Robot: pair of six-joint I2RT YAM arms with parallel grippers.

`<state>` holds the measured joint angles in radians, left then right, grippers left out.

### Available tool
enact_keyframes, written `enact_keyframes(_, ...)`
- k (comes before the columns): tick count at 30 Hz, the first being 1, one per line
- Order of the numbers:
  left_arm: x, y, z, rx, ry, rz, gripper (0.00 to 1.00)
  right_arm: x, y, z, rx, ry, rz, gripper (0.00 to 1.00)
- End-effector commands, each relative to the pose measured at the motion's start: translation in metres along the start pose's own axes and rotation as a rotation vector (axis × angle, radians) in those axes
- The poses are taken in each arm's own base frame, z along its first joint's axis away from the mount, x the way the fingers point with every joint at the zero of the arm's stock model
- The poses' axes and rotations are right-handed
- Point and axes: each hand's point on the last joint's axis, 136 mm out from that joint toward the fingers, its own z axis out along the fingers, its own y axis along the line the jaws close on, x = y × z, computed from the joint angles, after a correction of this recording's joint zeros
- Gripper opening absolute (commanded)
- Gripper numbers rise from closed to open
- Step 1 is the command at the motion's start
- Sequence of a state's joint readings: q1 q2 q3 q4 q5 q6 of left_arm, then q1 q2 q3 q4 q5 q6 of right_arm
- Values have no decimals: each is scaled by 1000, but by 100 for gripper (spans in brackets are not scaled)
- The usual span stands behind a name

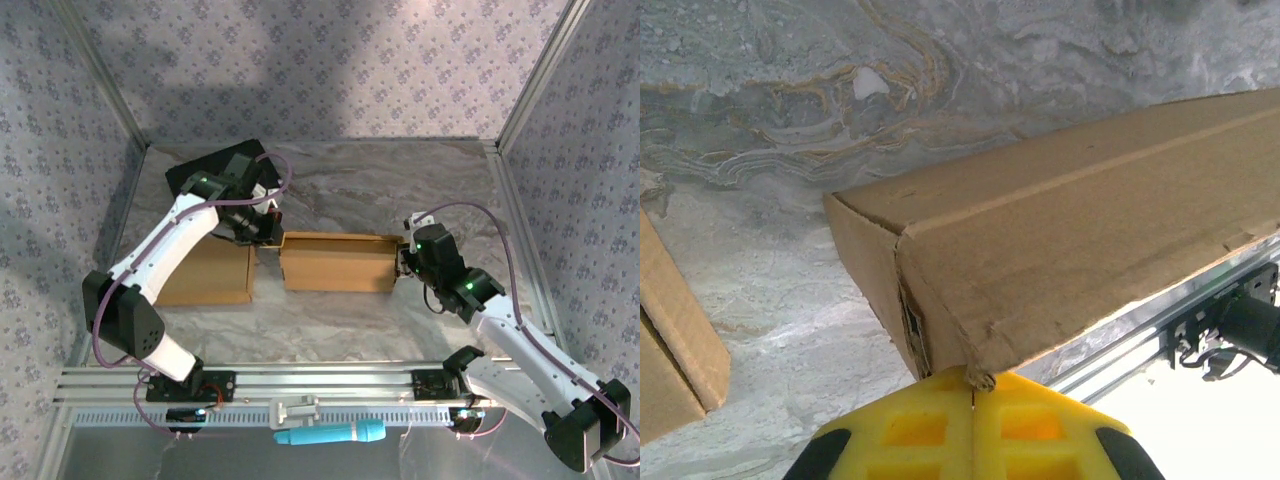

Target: Fold the paper box

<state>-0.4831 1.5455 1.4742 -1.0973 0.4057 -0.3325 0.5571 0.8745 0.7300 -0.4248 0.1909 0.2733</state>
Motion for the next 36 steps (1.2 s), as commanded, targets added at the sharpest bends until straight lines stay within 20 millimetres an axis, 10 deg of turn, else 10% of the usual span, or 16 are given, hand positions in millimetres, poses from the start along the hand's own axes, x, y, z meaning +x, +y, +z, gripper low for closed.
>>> enact_keyframes(1,9,1,0,20,19,28,0,27,5,2,-28,81,-31,0)
enact_keyframes(19,22,10,10,10,14,29,0,28,5,-3,-33,90,-14,1)
enact_keyframes(36,23,9,14,-29,-15,30,0,18,12,-47,-114,124,506,46)
